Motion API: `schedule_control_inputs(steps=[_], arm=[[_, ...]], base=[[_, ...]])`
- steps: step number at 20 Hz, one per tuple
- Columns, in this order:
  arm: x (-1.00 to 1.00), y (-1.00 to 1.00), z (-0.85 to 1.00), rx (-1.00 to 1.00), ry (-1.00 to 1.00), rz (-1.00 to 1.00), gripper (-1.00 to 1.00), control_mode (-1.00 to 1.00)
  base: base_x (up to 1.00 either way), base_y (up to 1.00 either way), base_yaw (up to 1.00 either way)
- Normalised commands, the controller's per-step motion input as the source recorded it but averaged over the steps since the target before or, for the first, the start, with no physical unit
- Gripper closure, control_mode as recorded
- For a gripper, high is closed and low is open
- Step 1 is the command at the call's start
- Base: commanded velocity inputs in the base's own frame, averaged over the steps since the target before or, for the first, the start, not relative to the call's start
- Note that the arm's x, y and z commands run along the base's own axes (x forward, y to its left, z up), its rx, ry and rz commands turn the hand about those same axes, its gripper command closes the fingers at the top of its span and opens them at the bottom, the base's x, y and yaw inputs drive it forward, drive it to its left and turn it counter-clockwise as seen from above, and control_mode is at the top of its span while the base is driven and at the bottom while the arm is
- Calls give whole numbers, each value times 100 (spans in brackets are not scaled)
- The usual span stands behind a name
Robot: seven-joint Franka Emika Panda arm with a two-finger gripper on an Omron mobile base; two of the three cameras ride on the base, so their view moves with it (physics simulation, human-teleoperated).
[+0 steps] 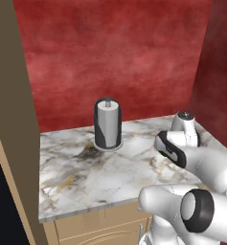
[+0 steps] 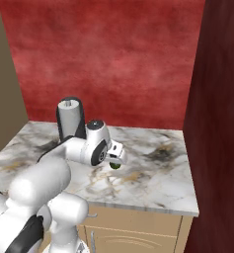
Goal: Place the liquors on the top shelf of the fridge to keep them out of children's reach, and place the lime on lower shelves for easy access.
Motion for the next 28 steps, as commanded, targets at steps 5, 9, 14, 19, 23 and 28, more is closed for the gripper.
schedule_control_inputs(steps=[5, 9, 14, 19, 23, 28], arm=[[24, -11, -28, 0, 0, 0, -100, -100], [24, -12, -27, 0, 0, 0, -100, -100], [24, -7, -26, 0, 0, 0, -100, -100], [27, 0, -19, 0, 3, 0, -100, -100], [24, 0, -17, 0, 2, 0, -100, -100], [18, -6, -14, 0, 2, 0, -100, -100]], base=[[0, 0, 0], [0, 0, 0], [0, 0, 0], [0, 0, 0], [0, 0, 0], [0, 0, 0]])
